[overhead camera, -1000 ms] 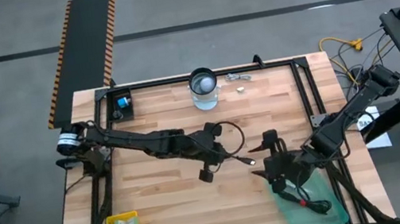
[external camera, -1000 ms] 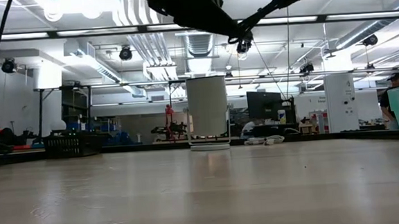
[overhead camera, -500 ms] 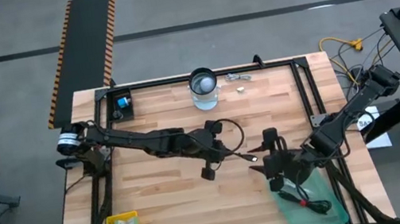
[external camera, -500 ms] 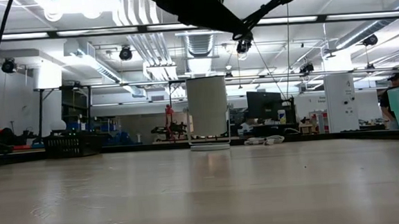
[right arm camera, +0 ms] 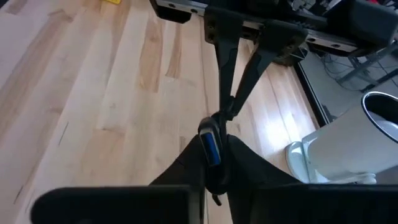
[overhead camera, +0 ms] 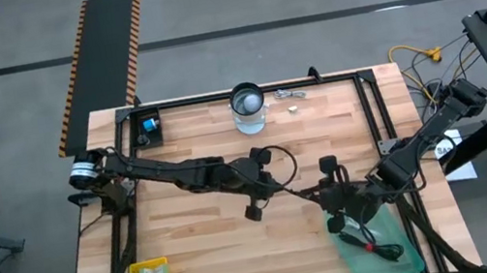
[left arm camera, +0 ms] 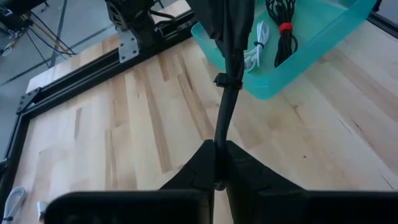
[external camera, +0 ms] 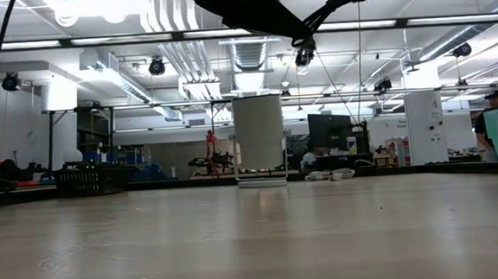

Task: Pick and place items into bin
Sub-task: Put the black usb cable into the green bin

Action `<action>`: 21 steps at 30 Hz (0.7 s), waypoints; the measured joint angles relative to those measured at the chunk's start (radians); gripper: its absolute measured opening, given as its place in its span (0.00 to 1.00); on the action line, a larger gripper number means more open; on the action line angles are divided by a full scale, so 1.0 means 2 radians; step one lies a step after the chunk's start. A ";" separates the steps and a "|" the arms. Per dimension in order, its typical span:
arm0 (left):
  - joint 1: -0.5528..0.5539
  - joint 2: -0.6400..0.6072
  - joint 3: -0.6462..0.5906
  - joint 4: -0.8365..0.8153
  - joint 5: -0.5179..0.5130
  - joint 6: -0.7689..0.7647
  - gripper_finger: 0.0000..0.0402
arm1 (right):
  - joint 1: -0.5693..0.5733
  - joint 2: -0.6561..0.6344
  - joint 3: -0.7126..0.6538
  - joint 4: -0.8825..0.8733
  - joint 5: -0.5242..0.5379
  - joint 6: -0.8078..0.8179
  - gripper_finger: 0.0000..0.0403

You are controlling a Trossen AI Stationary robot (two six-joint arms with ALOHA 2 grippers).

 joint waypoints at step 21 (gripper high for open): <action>-0.001 -0.048 0.000 -0.096 -0.001 -0.014 0.54 | 0.010 -0.027 0.109 -0.317 -0.299 0.174 0.05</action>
